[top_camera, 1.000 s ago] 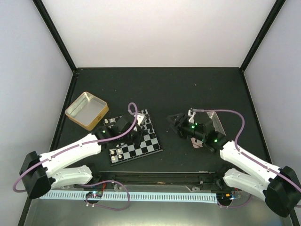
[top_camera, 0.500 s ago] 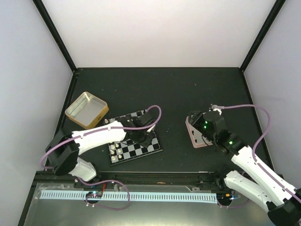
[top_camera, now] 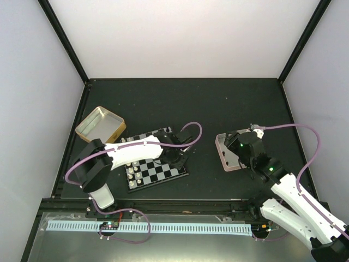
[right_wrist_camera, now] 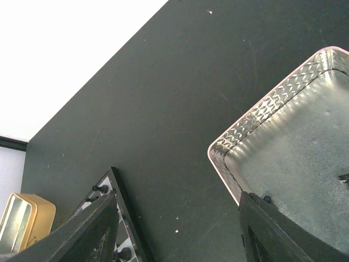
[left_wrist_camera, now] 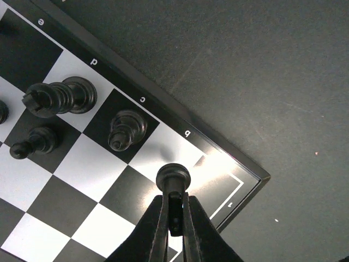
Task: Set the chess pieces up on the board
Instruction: Place the chess piece on the chessboard.
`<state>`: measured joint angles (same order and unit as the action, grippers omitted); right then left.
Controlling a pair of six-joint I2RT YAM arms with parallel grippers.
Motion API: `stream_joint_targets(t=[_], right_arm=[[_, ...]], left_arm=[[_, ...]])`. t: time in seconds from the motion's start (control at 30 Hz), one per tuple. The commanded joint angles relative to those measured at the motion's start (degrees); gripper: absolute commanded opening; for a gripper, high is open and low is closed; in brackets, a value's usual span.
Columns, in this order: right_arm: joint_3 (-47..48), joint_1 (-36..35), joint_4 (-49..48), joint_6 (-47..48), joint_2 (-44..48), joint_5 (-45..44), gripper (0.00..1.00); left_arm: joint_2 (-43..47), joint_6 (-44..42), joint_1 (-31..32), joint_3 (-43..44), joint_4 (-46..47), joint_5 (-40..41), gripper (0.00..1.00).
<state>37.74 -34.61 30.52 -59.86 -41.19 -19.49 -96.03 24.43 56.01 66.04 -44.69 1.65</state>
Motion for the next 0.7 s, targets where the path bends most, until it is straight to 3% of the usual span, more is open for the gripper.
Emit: stream_joint_targets(t=[0.0, 0.4, 0.67], right_arm=[[-0.55, 0.33, 0.65, 0.75, 0.66, -2.76, 0.62], [-0.43, 0.4, 0.75, 1.1, 0.81, -2.58, 0.62], [-0.47, 0.42, 1.34, 1.04, 1.36, -2.88, 0.63]], left_arm=[[-1.69, 0.42, 0.33, 2.6, -2.2, 2.36, 0.06], [-3.29, 0.41, 0.33, 3.09, -0.9, 1.48, 0.13], [-3.72, 0.23, 0.33, 3.31, -0.54, 0.86, 0.06]])
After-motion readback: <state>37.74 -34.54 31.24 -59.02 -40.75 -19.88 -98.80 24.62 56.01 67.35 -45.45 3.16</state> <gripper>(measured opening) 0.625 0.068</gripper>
